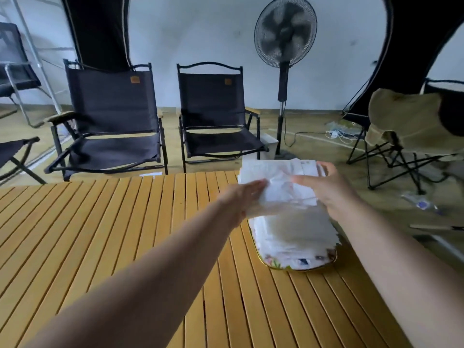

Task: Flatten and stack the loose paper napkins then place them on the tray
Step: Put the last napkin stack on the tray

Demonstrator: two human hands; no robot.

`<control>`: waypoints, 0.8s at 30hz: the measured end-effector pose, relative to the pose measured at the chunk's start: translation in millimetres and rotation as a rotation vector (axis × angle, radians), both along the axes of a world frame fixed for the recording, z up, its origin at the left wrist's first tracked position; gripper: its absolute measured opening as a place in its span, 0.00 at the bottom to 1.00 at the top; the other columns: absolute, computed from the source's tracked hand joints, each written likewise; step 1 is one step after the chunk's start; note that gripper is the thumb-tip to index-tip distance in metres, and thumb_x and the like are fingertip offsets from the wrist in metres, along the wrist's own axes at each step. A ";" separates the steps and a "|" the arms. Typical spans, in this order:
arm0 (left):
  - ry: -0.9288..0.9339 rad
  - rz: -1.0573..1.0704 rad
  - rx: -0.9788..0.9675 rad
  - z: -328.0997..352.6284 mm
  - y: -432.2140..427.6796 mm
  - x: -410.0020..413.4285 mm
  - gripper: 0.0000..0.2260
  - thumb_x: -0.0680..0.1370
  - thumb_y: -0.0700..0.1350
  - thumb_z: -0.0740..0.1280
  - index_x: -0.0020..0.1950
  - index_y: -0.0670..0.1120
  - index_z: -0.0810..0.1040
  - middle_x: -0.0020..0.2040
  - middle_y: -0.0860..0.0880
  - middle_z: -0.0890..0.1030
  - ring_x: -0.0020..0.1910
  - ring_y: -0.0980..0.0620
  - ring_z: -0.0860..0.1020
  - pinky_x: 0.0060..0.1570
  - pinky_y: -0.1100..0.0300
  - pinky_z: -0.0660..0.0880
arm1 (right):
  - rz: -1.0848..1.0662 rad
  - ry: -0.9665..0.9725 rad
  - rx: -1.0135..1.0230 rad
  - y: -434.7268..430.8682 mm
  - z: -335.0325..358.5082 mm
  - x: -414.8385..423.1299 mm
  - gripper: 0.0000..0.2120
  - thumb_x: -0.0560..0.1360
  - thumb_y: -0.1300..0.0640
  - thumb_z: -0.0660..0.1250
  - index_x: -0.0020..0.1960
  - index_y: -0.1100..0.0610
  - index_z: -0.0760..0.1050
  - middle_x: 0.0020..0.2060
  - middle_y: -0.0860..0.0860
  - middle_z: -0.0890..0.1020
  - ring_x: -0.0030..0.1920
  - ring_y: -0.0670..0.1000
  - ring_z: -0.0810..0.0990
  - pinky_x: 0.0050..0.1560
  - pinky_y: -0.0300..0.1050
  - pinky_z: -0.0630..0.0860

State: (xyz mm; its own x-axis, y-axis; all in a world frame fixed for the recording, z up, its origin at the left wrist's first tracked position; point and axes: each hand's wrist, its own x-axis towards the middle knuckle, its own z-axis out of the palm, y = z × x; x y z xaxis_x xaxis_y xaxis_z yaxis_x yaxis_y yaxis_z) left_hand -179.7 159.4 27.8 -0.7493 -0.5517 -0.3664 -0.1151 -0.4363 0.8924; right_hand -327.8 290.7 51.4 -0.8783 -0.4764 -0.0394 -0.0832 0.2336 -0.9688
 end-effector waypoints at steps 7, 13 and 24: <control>-0.320 0.071 -0.147 -54.7 -16.3 -88.8 0.39 0.56 0.63 0.80 0.61 0.44 0.80 0.59 0.44 0.81 0.48 0.46 0.82 0.48 0.54 0.81 | 0.023 -0.003 0.298 -2.7 -58.8 -69.3 0.33 0.67 0.46 0.81 0.65 0.60 0.73 0.60 0.52 0.79 0.55 0.55 0.79 0.55 0.50 0.76; -0.402 0.122 -0.167 -69.5 -19.7 -94.1 0.42 0.72 0.56 0.76 0.75 0.39 0.59 0.62 0.37 0.77 0.58 0.40 0.78 0.58 0.48 0.75 | 0.100 -0.272 0.344 -3.3 -95.6 -76.4 0.39 0.61 0.27 0.74 0.64 0.48 0.79 0.53 0.48 0.82 0.46 0.50 0.80 0.45 0.46 0.77; -0.375 0.242 -0.237 -81.9 -75.2 38.8 0.44 0.66 0.63 0.77 0.73 0.42 0.64 0.60 0.41 0.75 0.53 0.44 0.75 0.44 0.53 0.72 | 0.179 -0.419 0.292 -74.6 -112.9 35.3 0.48 0.49 0.26 0.75 0.63 0.48 0.78 0.49 0.52 0.86 0.47 0.57 0.86 0.48 0.54 0.82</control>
